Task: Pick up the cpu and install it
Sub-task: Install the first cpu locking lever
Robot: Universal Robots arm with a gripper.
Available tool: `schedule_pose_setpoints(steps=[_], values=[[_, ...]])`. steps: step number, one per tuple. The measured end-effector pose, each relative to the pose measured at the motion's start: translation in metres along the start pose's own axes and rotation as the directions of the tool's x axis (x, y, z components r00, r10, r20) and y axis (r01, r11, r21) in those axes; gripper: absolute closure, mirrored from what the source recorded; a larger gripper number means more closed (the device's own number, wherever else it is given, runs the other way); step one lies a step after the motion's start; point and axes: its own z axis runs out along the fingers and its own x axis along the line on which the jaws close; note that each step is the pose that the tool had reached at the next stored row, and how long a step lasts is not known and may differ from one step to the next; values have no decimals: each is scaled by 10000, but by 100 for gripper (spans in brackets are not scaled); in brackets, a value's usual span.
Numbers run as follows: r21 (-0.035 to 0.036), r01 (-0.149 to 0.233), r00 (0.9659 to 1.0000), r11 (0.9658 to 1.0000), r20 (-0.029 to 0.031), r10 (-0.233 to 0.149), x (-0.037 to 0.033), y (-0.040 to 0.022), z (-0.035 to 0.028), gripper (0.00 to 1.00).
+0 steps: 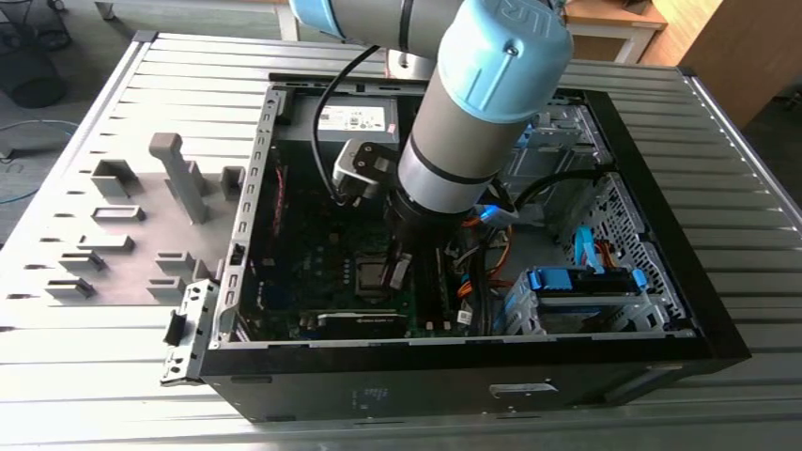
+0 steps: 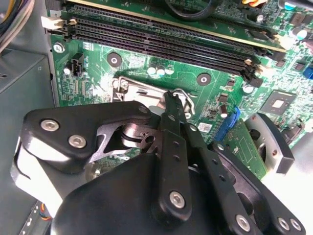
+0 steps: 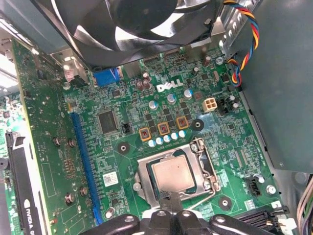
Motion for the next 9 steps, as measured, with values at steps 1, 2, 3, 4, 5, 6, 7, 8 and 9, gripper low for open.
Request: schedule_pose_setpoints(steps=[1, 2, 3, 4, 5, 6, 7, 8, 9], values=[[0, 0, 10000, 10000, 0, 0, 0, 0, 0, 89], [0, 0, 10000, 10000, -1, 0, 0, 0, 0, 89], [0, -3, 10000, 10000, -1, 3, -2, -6, -1, 89], [0, -9, 10000, 10000, 1, 9, -5, -16, -3, 89], [0, -19, 10000, 10000, 1, 19, -9, -27, -5, 89], [-1, -33, 10000, 10000, 3, 33, -11, -36, -7, 89], [-1, -58, 10000, 10000, 7, 58, -13, -42, -8, 89], [-1, -103, 9999, 9999, 11, 103, -12, -45, -9, 89], [-1, -156, 9999, 9999, 15, 156, -12, -46, -9, 89]])
